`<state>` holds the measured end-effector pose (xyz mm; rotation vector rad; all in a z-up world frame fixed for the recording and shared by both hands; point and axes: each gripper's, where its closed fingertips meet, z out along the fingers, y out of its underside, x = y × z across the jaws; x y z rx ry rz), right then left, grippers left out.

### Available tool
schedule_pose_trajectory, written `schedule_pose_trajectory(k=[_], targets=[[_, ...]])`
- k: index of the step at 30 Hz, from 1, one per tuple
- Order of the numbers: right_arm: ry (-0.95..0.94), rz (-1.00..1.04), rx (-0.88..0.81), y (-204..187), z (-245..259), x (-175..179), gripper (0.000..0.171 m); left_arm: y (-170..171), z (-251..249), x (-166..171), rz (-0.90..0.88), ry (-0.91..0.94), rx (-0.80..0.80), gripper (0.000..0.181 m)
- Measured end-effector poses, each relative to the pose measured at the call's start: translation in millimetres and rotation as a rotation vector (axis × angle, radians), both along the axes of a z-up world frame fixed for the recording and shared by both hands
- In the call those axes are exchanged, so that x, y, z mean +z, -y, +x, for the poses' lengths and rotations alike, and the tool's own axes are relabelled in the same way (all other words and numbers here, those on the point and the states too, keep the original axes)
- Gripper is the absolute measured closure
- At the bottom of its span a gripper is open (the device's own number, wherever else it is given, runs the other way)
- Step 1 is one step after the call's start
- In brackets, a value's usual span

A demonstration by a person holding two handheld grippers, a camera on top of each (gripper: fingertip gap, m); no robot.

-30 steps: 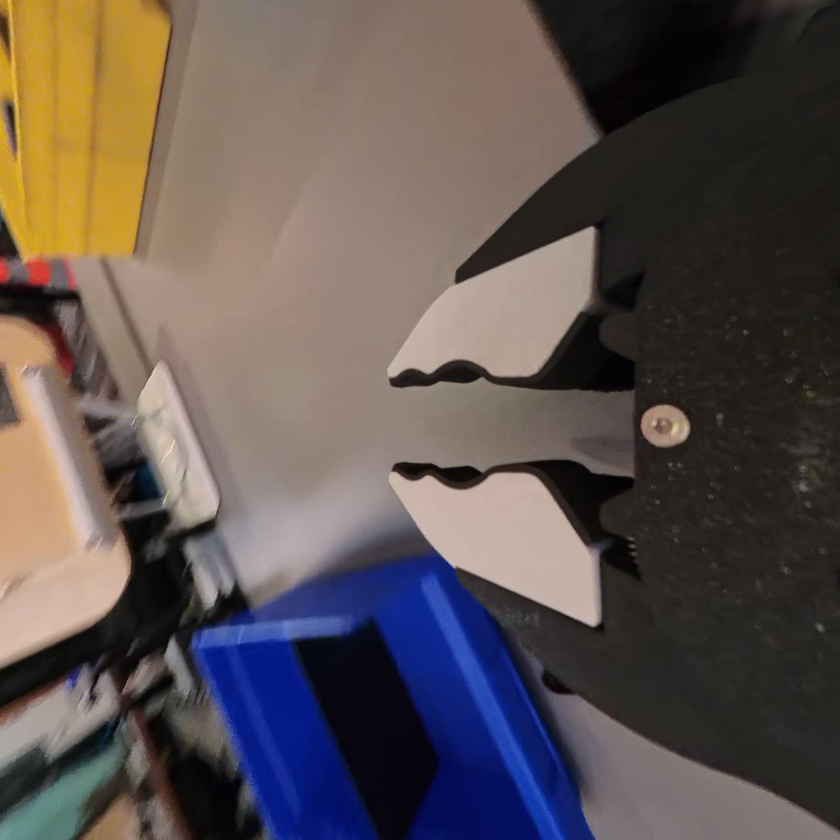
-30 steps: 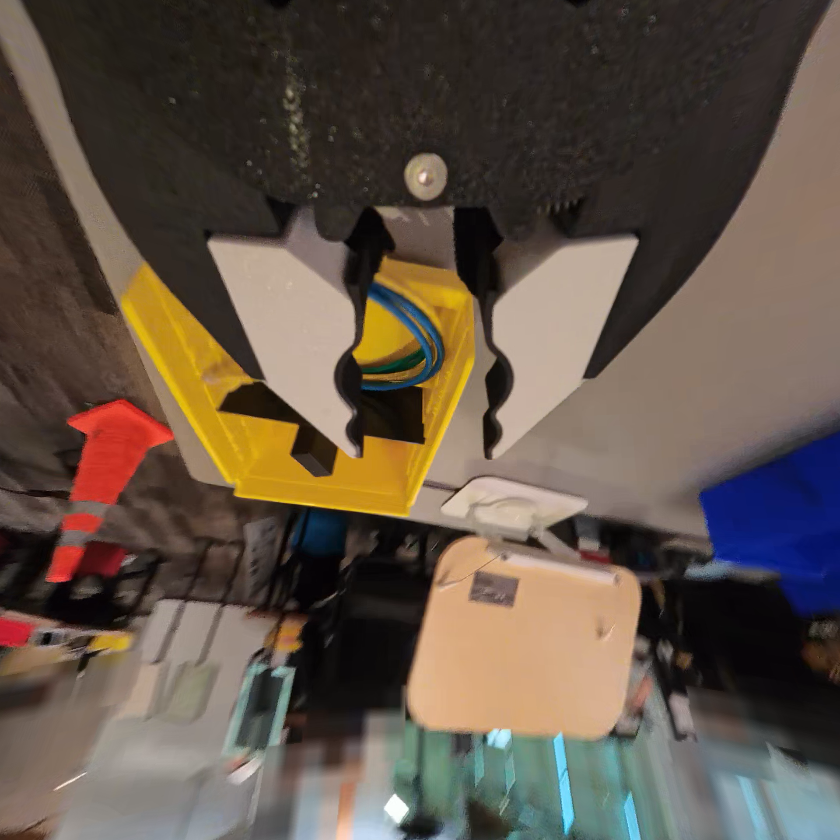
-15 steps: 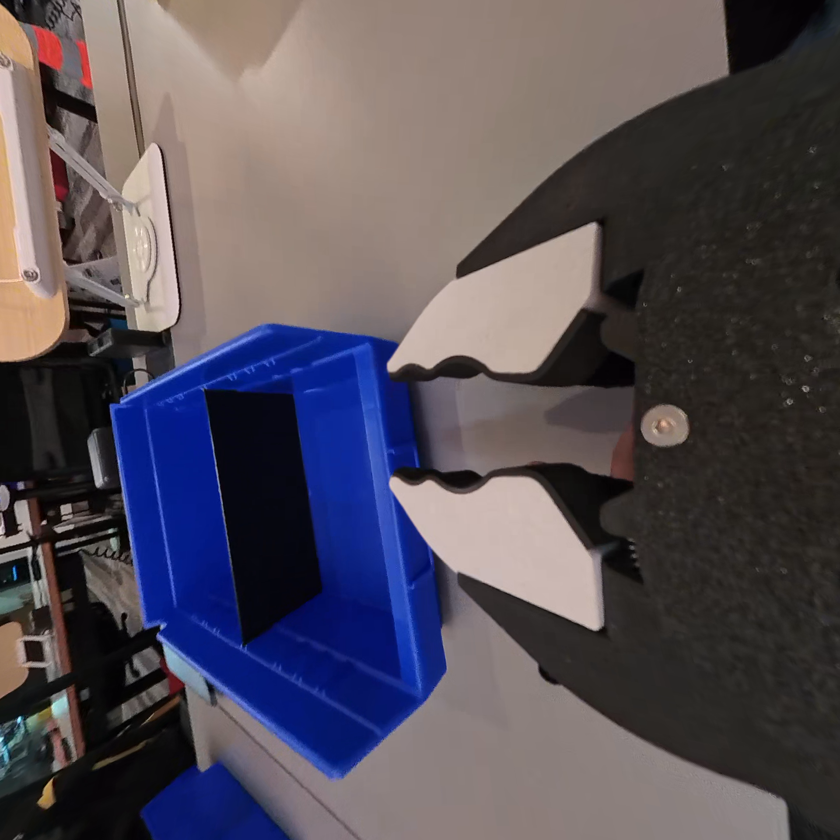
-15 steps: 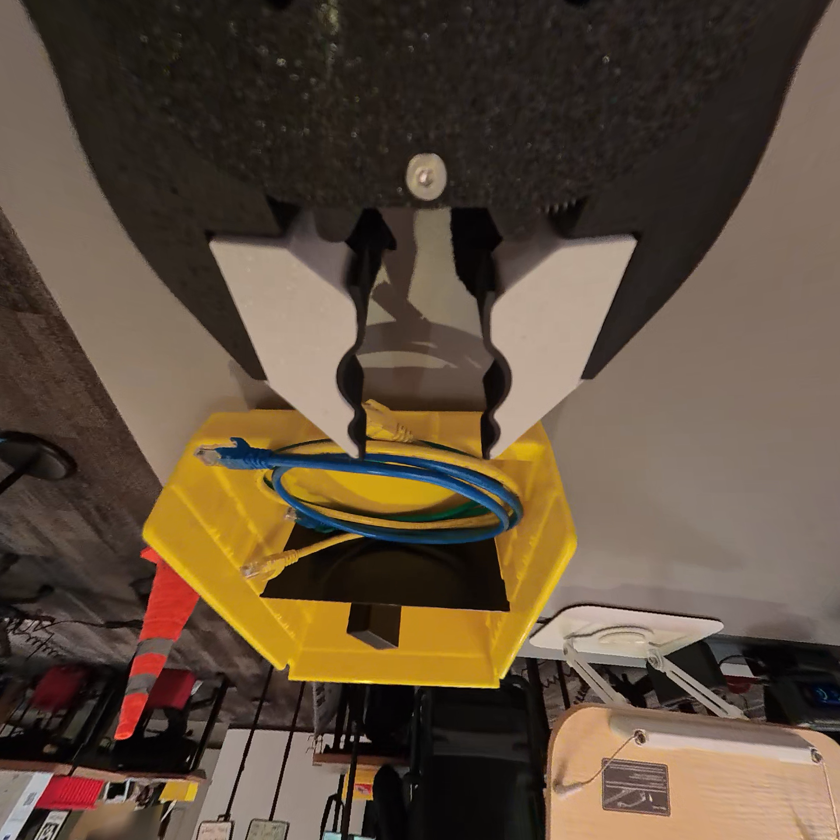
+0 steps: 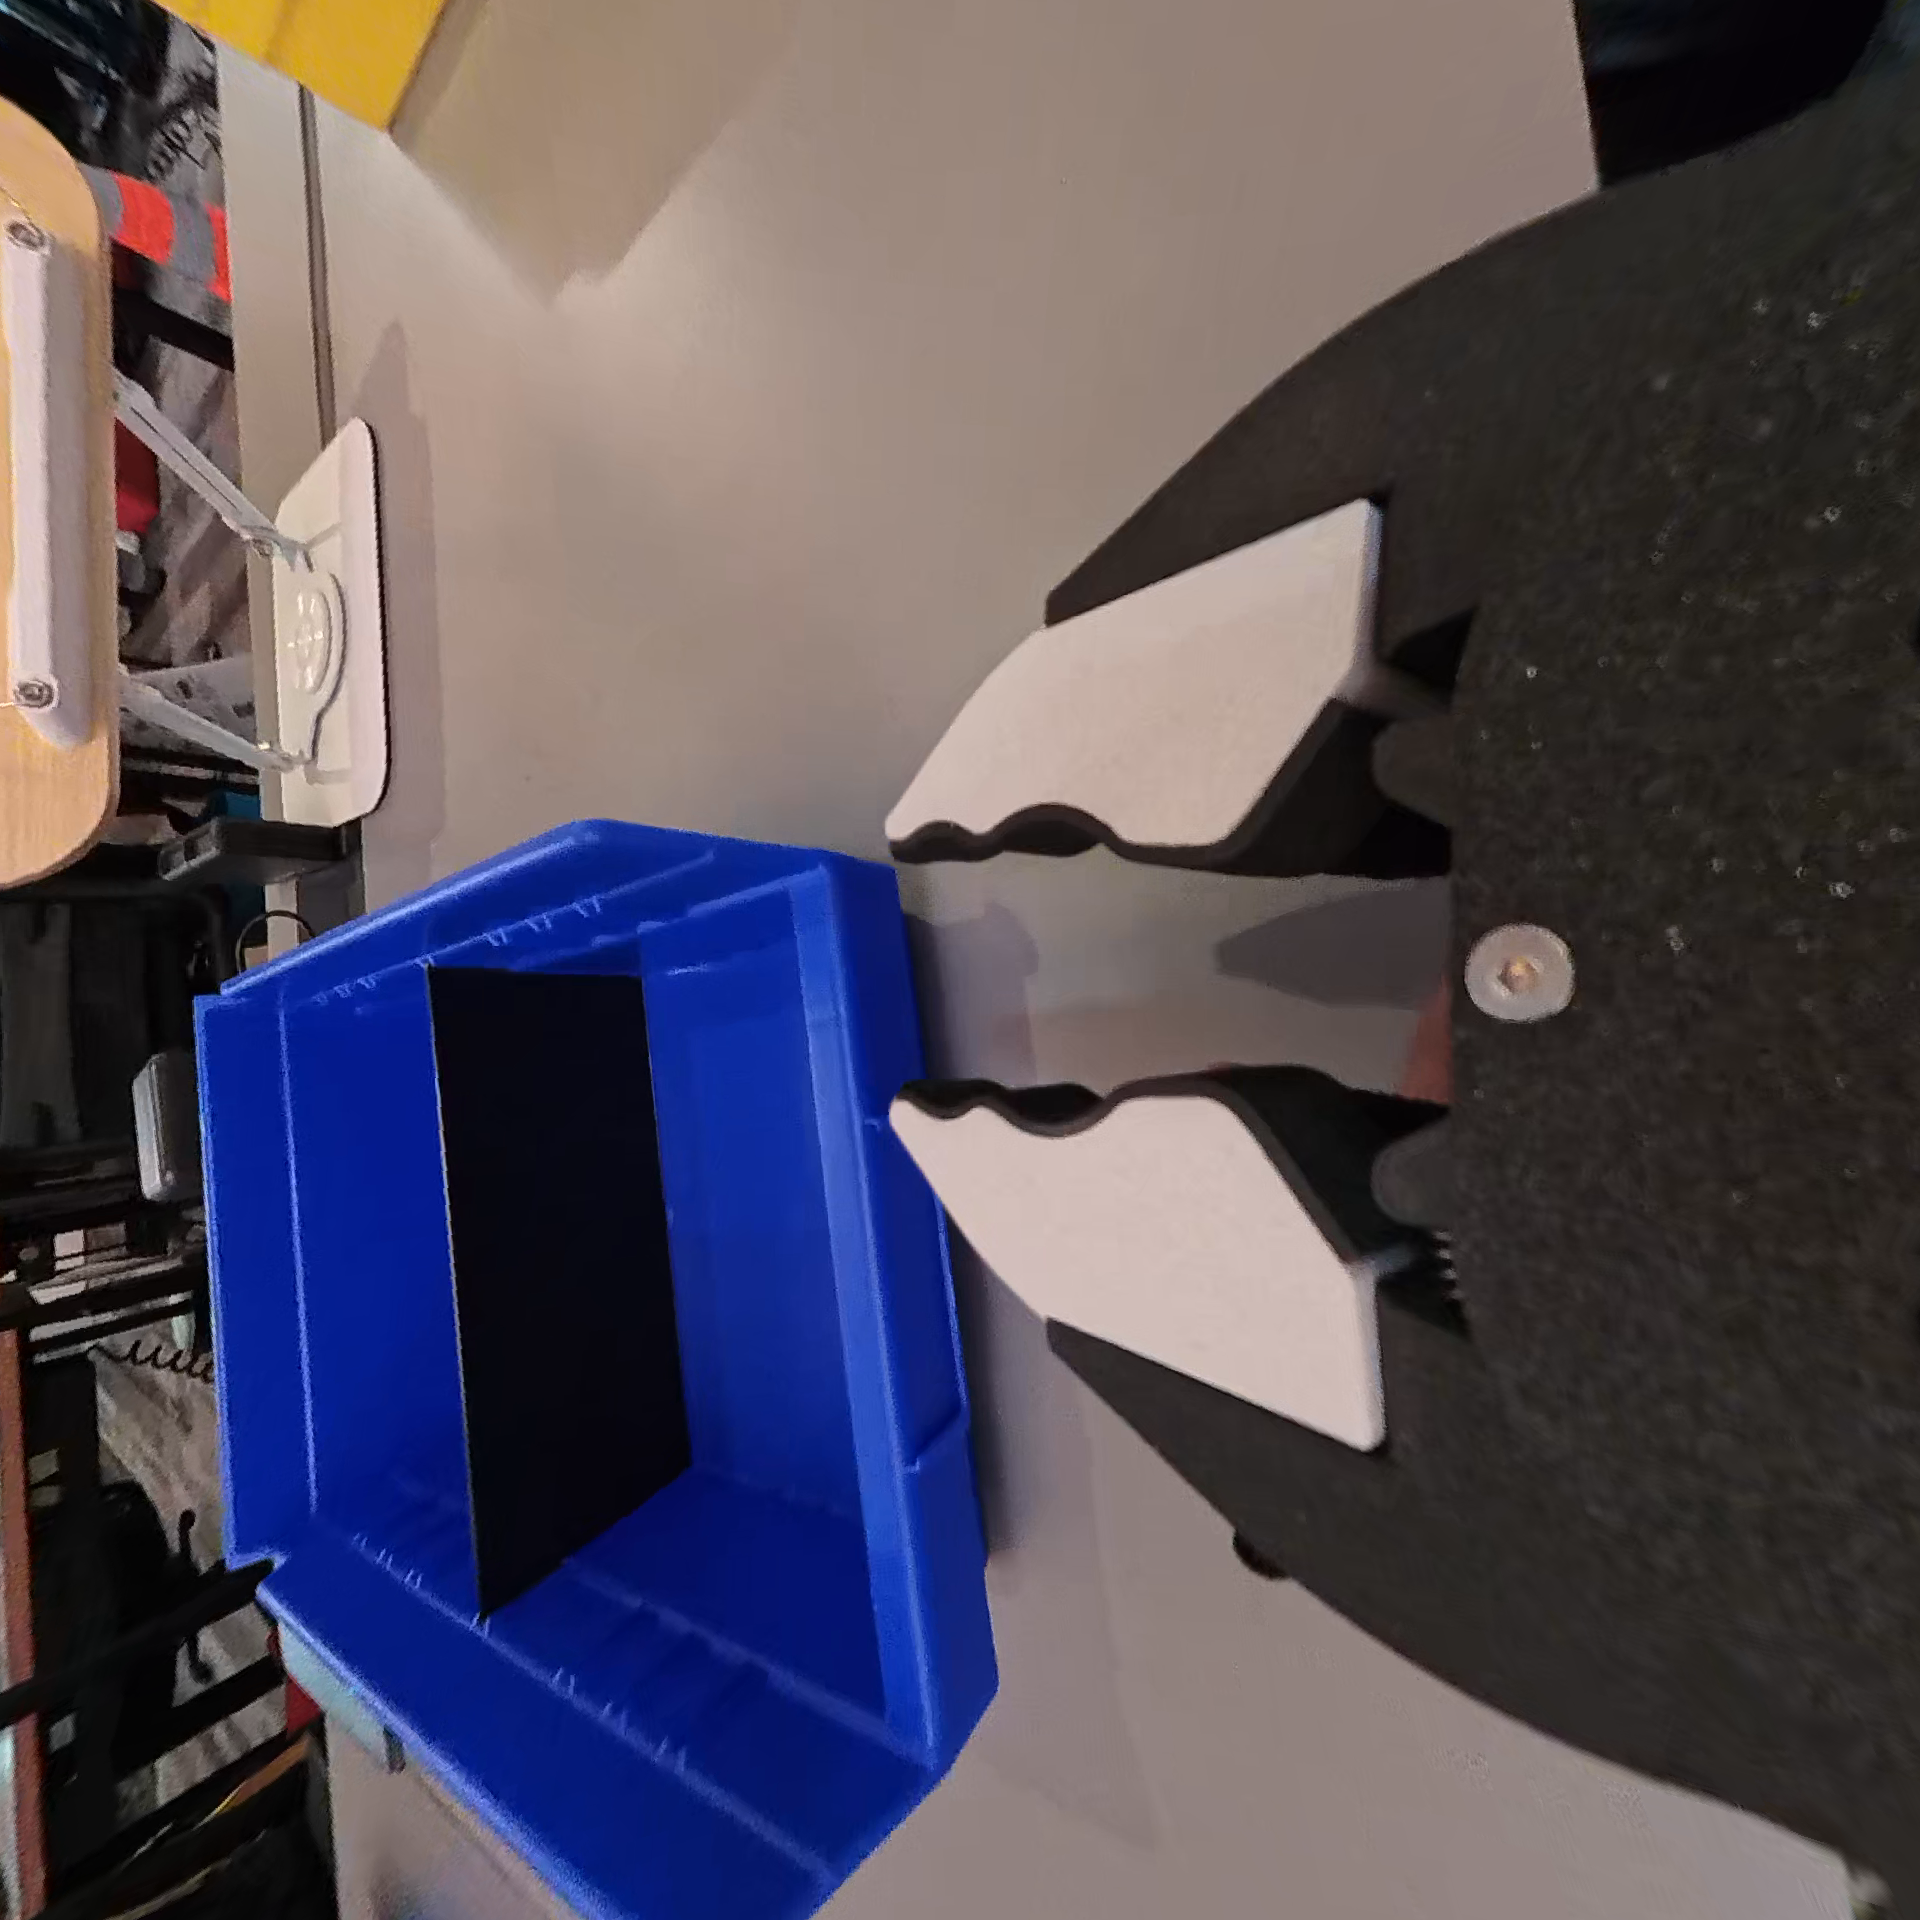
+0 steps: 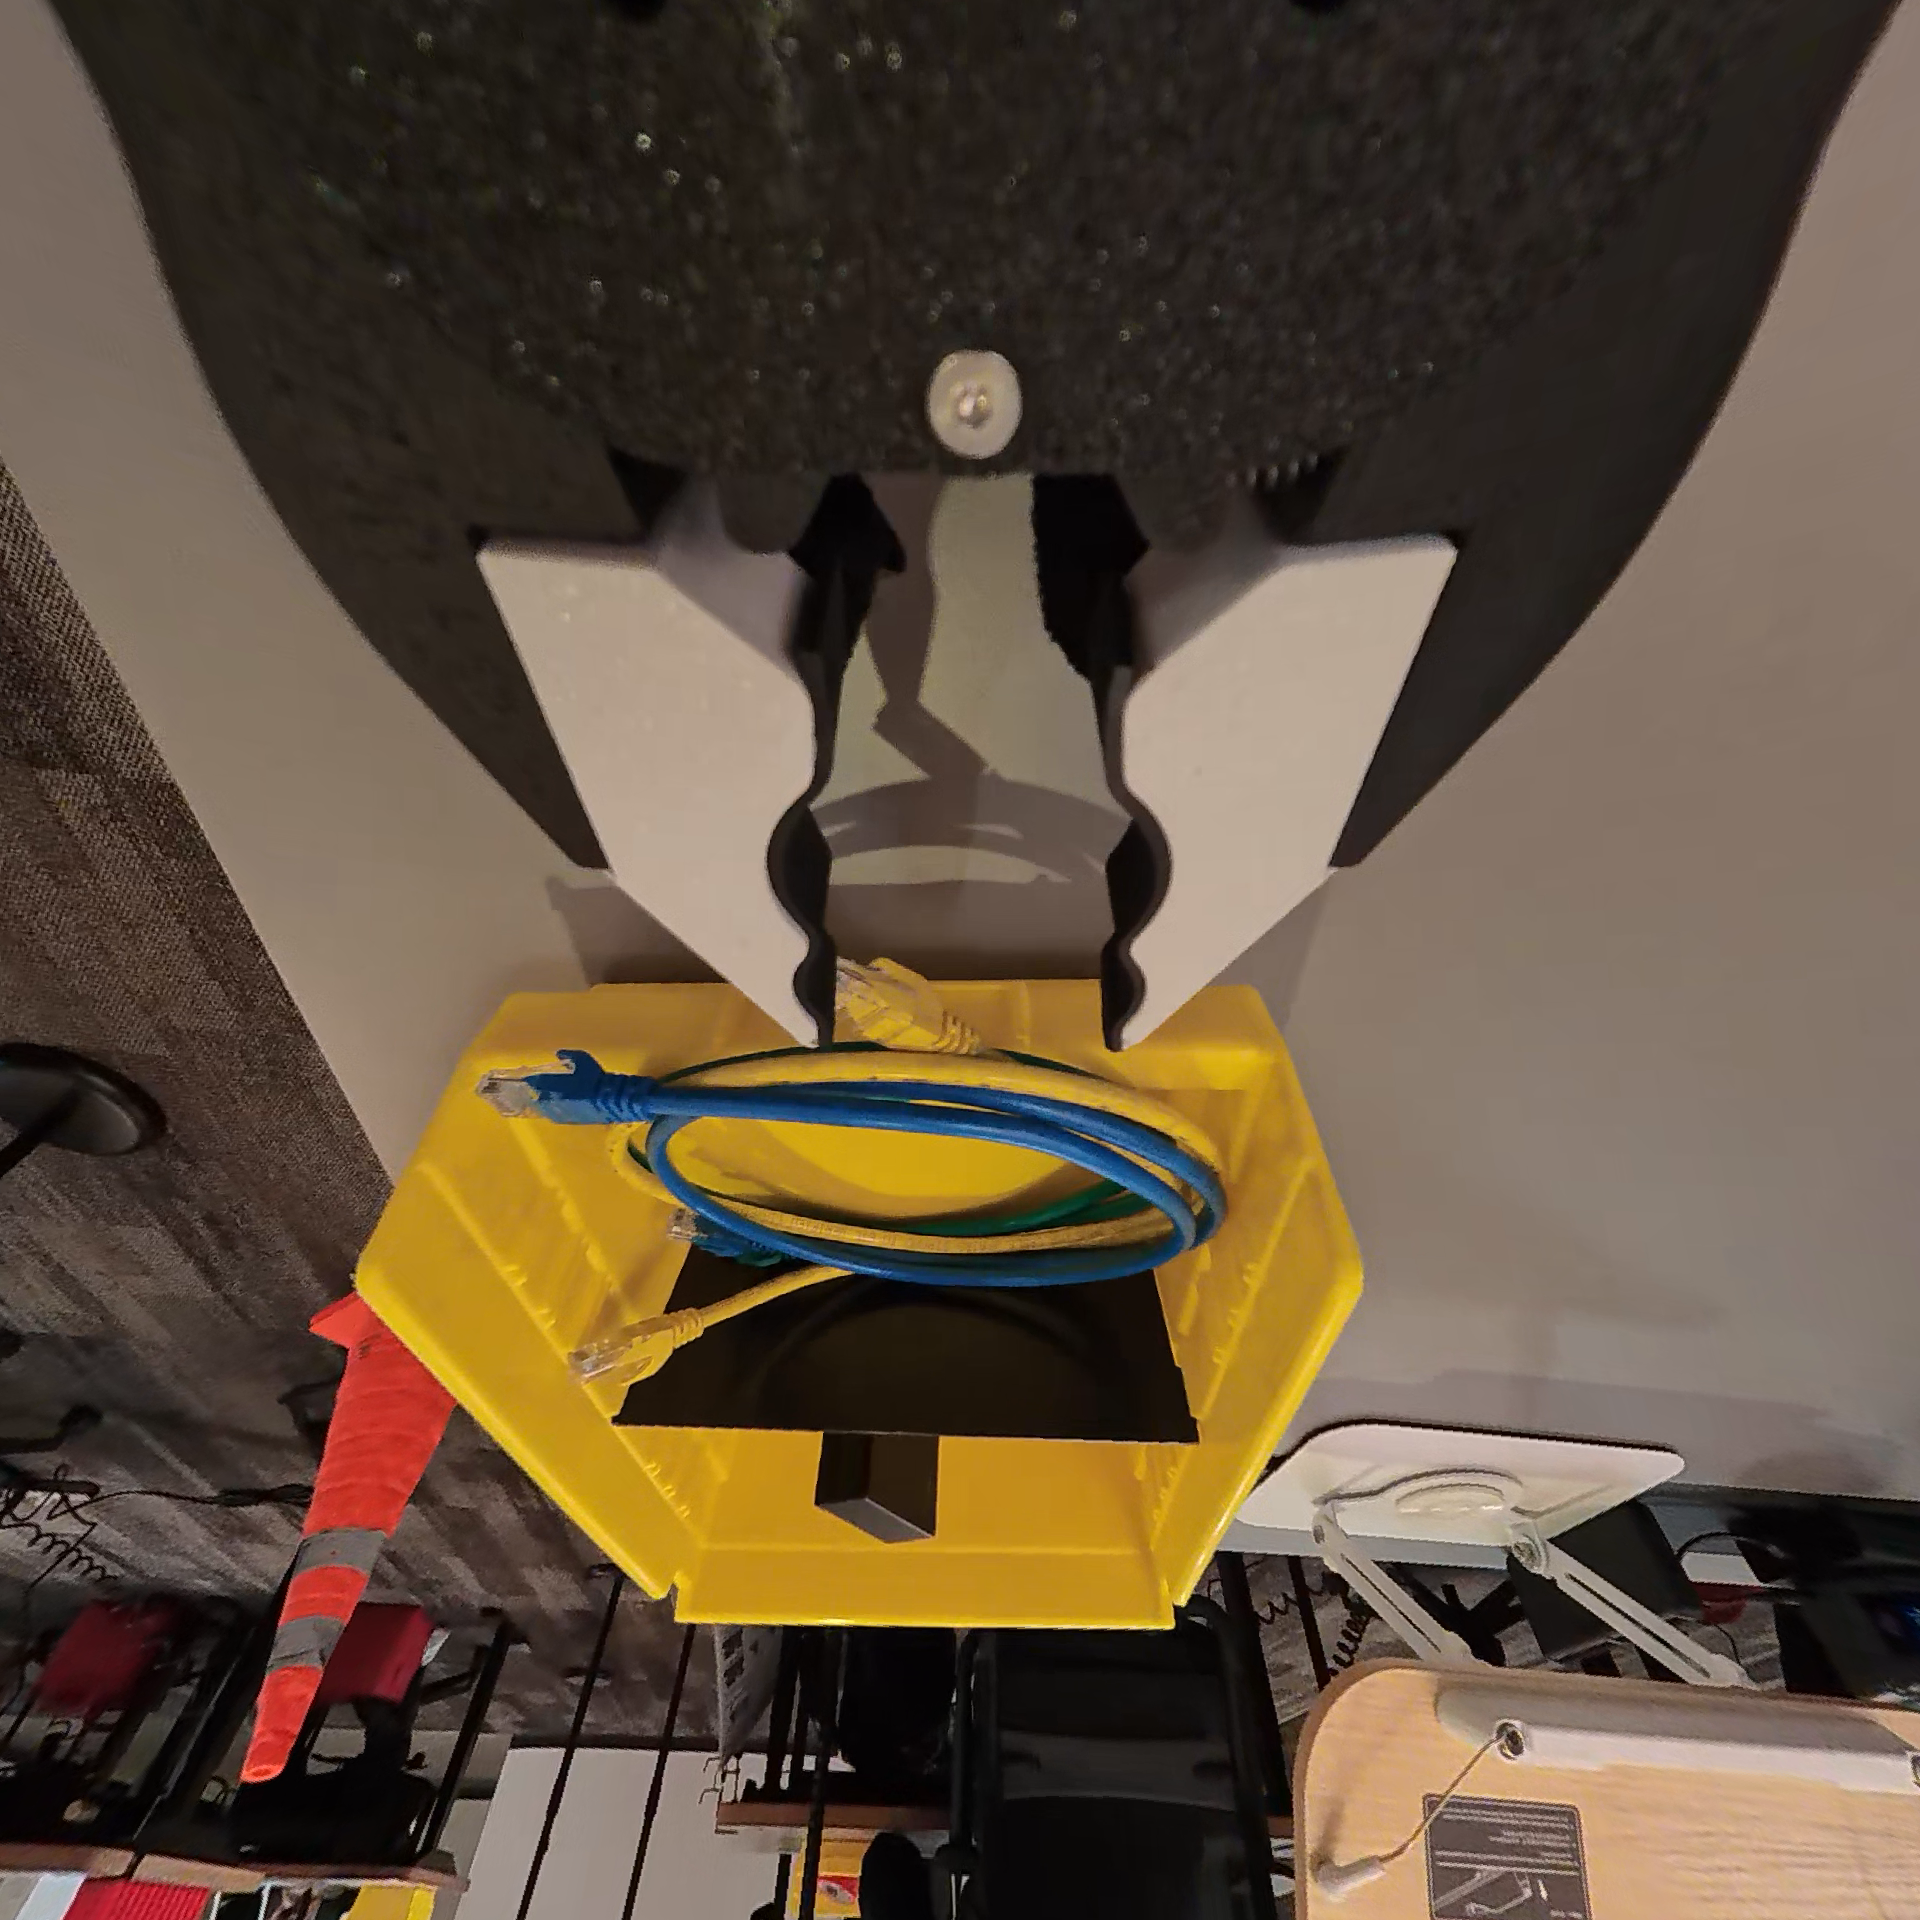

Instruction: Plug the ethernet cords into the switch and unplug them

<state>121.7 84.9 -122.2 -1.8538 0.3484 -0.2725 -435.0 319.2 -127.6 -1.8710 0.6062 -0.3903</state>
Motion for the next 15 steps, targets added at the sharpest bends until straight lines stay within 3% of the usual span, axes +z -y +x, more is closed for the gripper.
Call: schedule_pose_trajectory(k=[7, 15], targets=[[0.005, -0.006, 0.006, -1.4, -3.2, -1.6, 0.120, 0.7, 0.2, -9.5, 0.008, -0.081, 0.000, 0.142], [0.014, 0.003, 0.011, -2.2, -4.9, -0.4, 0.120, 7.2, 7.2, -9.9, -0.054, -0.021, -0.033, 0.138]])
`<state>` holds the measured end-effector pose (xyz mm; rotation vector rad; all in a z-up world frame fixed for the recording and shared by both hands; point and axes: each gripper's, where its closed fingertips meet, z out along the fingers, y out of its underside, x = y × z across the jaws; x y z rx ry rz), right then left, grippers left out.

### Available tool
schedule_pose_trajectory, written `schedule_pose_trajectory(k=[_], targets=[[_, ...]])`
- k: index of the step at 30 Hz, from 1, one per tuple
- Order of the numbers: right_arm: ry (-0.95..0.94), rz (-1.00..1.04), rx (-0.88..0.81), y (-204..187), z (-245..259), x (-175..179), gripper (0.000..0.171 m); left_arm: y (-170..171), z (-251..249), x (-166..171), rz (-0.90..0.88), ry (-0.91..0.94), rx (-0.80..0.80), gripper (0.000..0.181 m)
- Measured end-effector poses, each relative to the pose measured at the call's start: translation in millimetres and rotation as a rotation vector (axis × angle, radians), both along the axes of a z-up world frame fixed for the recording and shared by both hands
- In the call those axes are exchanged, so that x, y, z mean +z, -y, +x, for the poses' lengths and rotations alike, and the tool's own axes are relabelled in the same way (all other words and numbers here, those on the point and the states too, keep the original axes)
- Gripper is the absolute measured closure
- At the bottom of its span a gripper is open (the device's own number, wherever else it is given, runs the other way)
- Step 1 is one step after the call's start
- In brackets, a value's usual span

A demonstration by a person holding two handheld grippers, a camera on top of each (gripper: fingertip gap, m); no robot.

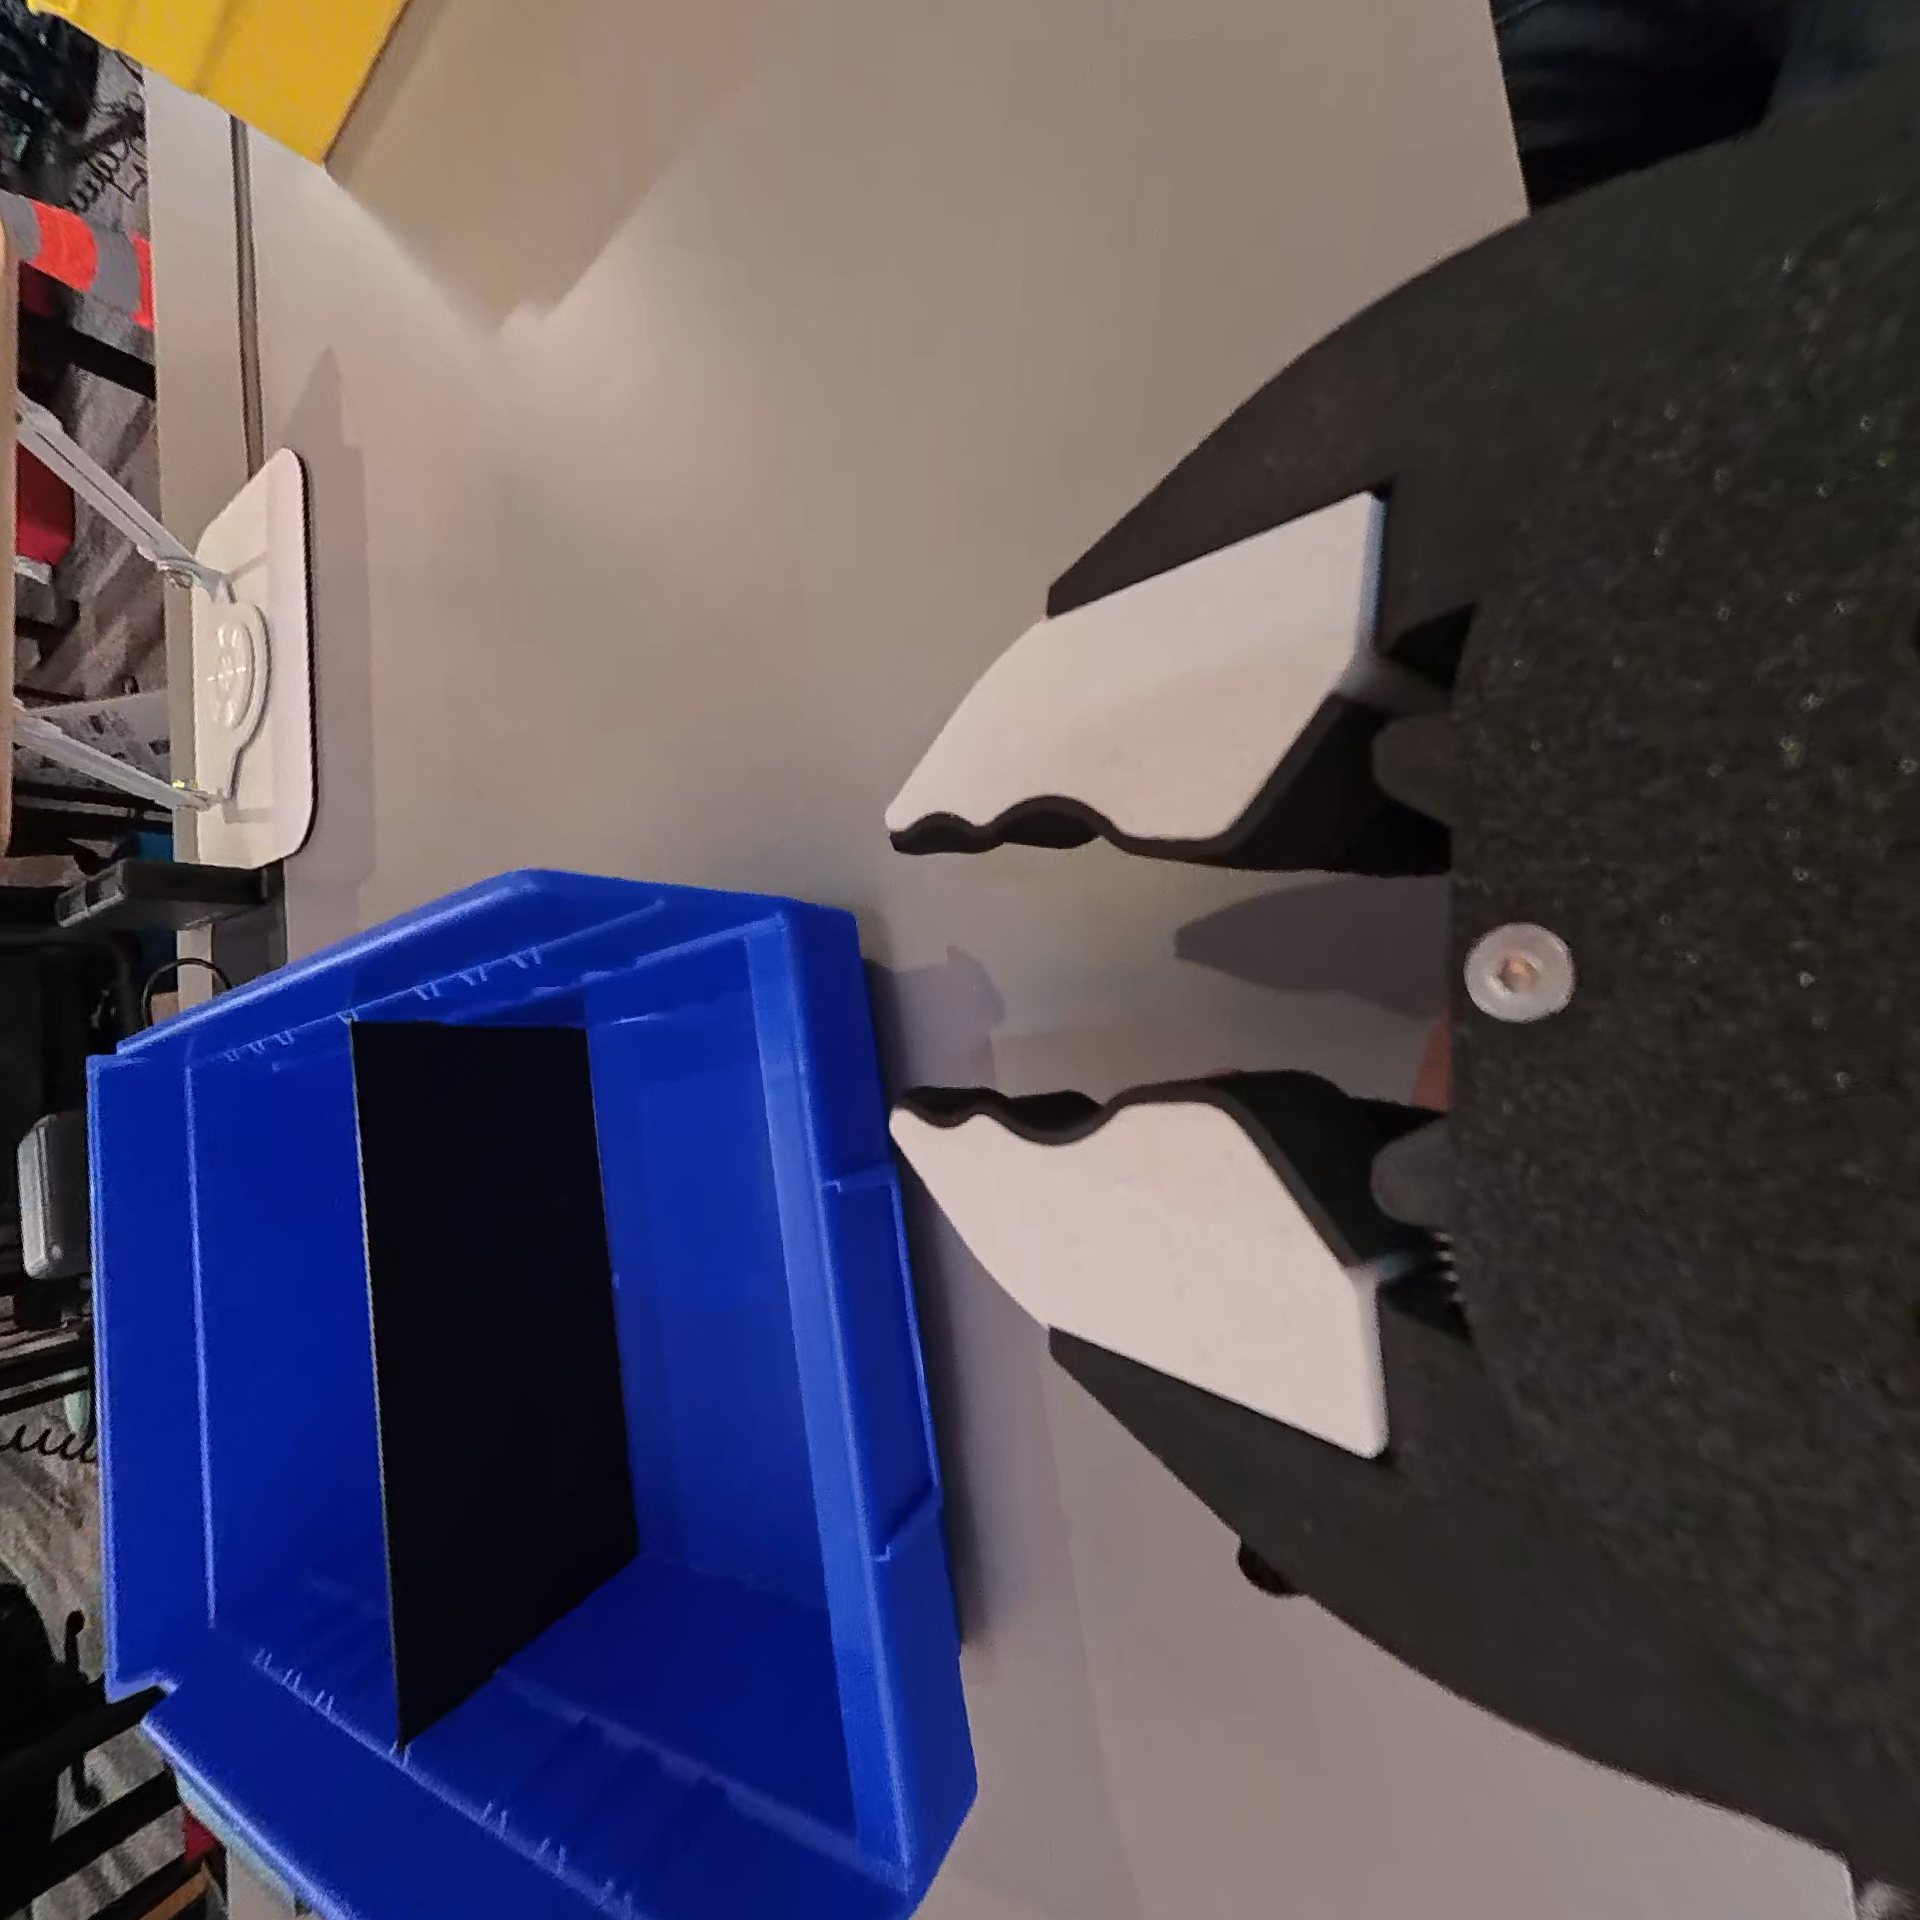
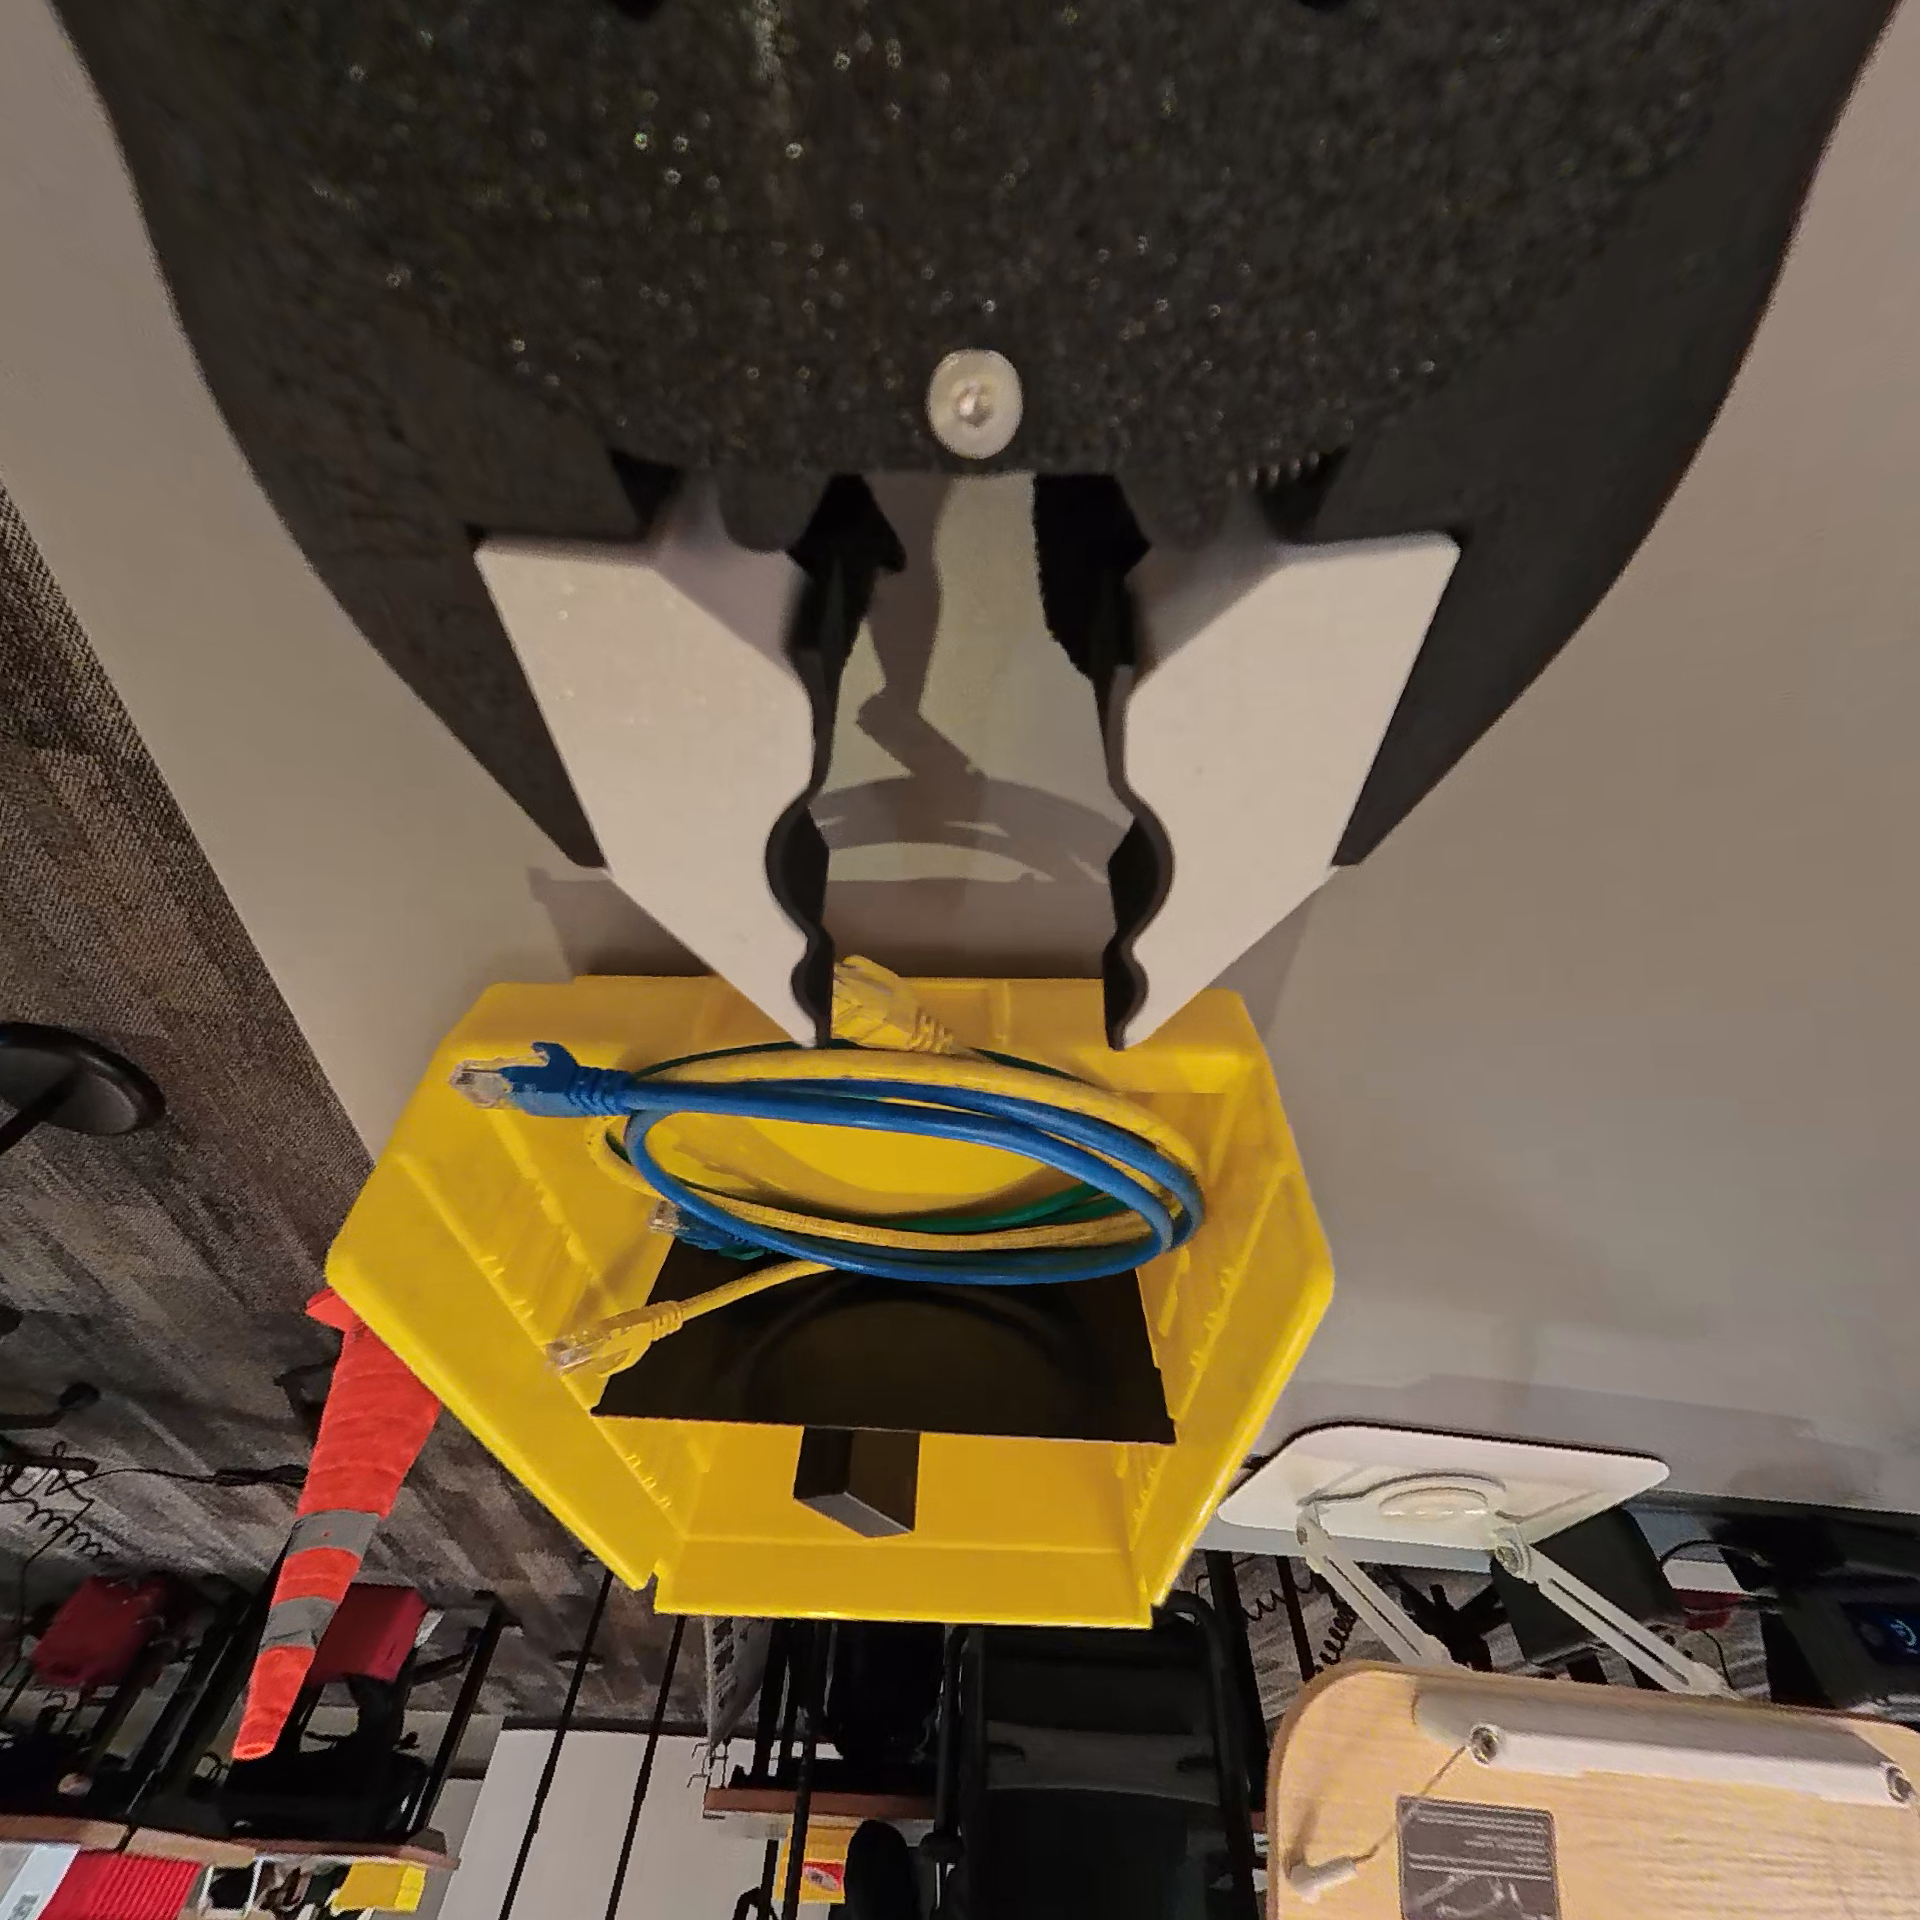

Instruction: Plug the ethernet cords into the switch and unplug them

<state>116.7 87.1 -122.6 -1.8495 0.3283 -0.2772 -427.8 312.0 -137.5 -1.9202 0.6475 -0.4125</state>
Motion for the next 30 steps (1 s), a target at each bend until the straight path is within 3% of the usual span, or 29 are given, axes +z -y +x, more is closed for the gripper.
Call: schedule_pose_trajectory(k=[5, 7, 10, 18, 23, 26, 28, 30], targets=[[-0.079, 0.087, 0.091, -21, -51, 16, 0.121, 3, 6, -5, 0.010, -0.046, -0.012, 0.139], [-0.029, 0.067, 0.125, -39, -72, 15, 0.117, 5, 8, -7, 0.012, -0.063, -0.022, 0.139], [0.095, -0.010, 0.013, -61, -61, 10, 0.123, 8, 12, -8, 0.010, -0.067, -0.036, 0.139], [-0.037, -0.021, 0.071, -93, -86, 2, 0.128, 25, 33, -12, 0.003, -0.081, -0.109, 0.137], [-0.090, -0.022, 0.289, -78, -174, 6, 0.121, 52, 65, -13, 0.032, -0.108, -0.220, 0.136], [-0.086, 0.088, 0.390, -53, -223, 38, 0.127, 67, 83, -11, 0.077, -0.137, -0.275, 0.136], [-0.094, 0.176, 0.376, -36, -226, 67, 0.126, 77, 96, -10, 0.088, -0.138, -0.305, 0.137], [-0.054, 0.257, 0.246, -17, -194, 91, 0.126, 88, 113, -8, 0.074, -0.107, -0.338, 0.137]])
